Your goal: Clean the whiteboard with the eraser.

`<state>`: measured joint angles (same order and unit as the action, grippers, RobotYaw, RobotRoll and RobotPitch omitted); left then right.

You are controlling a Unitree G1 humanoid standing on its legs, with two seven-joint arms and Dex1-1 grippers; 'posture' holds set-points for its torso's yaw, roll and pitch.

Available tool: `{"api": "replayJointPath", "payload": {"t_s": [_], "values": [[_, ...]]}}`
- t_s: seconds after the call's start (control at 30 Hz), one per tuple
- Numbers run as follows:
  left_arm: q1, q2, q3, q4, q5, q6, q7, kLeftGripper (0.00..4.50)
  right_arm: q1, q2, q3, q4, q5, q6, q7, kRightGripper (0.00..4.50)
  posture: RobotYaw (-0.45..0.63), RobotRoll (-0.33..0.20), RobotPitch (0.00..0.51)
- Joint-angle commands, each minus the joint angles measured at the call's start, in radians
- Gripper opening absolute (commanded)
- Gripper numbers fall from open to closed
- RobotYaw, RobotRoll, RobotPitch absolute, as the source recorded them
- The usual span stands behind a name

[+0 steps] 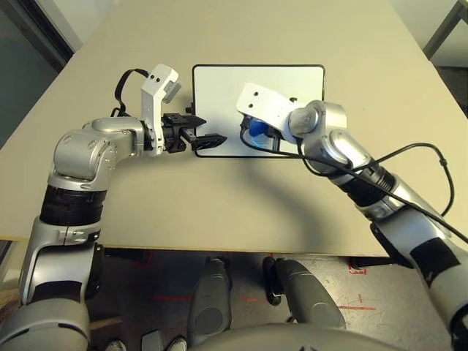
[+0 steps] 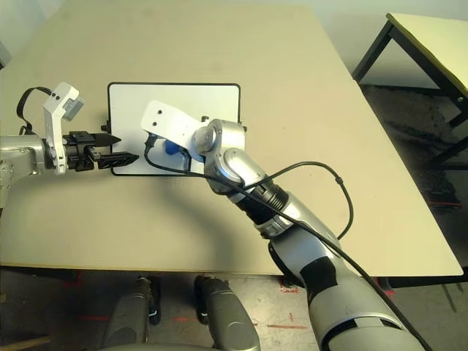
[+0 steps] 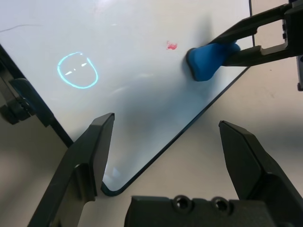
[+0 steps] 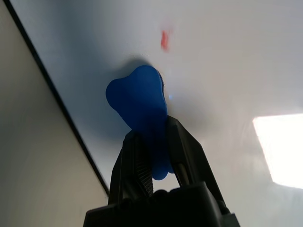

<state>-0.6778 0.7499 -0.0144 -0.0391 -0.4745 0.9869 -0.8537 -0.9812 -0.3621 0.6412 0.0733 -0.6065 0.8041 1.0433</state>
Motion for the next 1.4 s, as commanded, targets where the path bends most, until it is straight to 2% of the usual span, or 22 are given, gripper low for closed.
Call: {"api": "replayJointPath", "payload": {"t_s": [0.03,0.33,0.53,0.8,1.07,1.4], "values": [[-0.002,-0.005,-0.01,0.007,0.001,-0.005,-0.008,4.5,0.003,-0.008,0.016,0.076,-0.011,0.051,-0.003,0.6,-0.1,0.0,0.203],[0.009,-0.006,-0.001,-0.01,-0.004,0.005,-0.004,4.5,-0.085,0.128,0.023,0.153,0.012,0.039,-0.04,0.6,-0.08,0.0,0.204],[0.027,-0.007,0.009,-0.028,-0.011,0.011,0.006,4.5,-0.115,0.175,0.014,0.218,0.019,0.005,-0.072,0.6,-0.07,0.0,0.202],[0.038,-0.015,0.01,-0.036,-0.016,0.013,0.016,4.5,-0.135,0.176,0.005,0.278,0.027,-0.035,-0.091,0.6,-0.07,0.0,0.202],[0.029,-0.014,0.003,-0.027,-0.017,0.01,0.013,4.5,-0.029,0.098,0.052,0.135,0.007,0.022,-0.023,0.6,-0.08,0.0,0.208],[0.018,-0.012,-0.008,-0.01,-0.011,0.004,0.0,4.5,-0.111,0.115,-0.024,0.227,0.034,0.008,-0.095,0.6,-0.09,0.0,0.212]]}}
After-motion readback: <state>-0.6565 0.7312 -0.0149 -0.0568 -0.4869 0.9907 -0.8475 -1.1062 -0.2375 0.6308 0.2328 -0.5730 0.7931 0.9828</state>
